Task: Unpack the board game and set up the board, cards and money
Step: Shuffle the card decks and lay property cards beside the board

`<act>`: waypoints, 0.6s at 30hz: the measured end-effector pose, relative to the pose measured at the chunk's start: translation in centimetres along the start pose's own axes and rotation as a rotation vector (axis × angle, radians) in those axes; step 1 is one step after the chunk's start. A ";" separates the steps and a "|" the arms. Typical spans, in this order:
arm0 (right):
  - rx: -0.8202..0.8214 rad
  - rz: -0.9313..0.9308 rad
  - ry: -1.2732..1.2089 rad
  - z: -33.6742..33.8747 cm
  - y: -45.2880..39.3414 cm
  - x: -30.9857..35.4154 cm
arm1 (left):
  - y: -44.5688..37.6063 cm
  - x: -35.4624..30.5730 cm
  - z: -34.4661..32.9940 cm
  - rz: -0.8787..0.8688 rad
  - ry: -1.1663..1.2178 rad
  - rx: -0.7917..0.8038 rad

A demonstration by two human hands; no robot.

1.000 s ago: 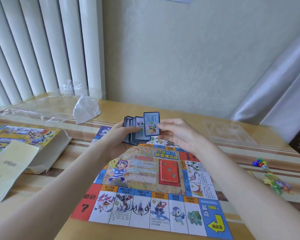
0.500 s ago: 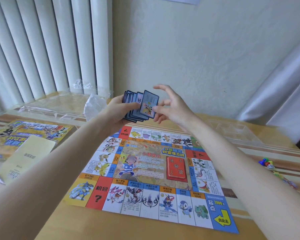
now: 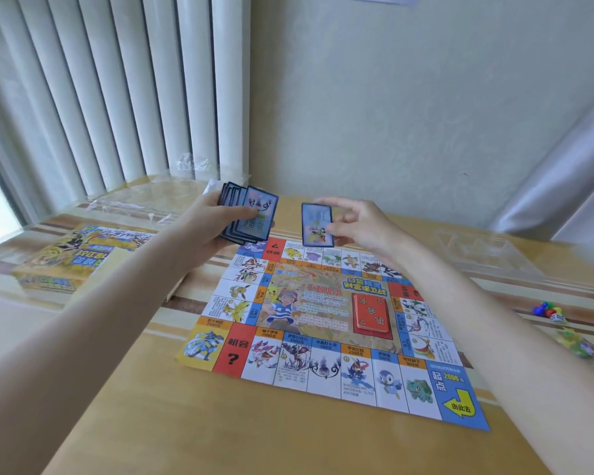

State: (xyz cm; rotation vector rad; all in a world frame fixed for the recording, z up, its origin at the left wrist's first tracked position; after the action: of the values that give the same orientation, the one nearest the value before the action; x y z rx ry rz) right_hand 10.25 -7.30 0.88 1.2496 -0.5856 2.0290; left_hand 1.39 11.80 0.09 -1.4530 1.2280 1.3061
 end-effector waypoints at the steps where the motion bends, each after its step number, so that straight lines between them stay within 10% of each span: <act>1: 0.035 -0.014 0.022 -0.6 -0.3 0.0 | 0.0 0.3 0.7 0.014 0.002 -0.026; 18: 0.232 -0.094 -0.024 -8.9 -7.8 -2.8 | -0.4 8.6 7.8 0.252 -0.115 -0.283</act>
State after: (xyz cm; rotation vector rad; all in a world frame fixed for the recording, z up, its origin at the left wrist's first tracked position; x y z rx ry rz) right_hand 11.56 3.11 -5.33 1.4096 -0.3015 2.0488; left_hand 0.17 18.21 -9.54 -1.4238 1.2155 1.7683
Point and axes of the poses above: each hand's wrist, its own y-axis away from the middle knuckle, its own z-axis out of the back of the hand, x = y × z, the point moved 5 cm from there along -y, towards the middle knuckle, and after that the axes turned 8 degrees about x, right-handed, at the moved point
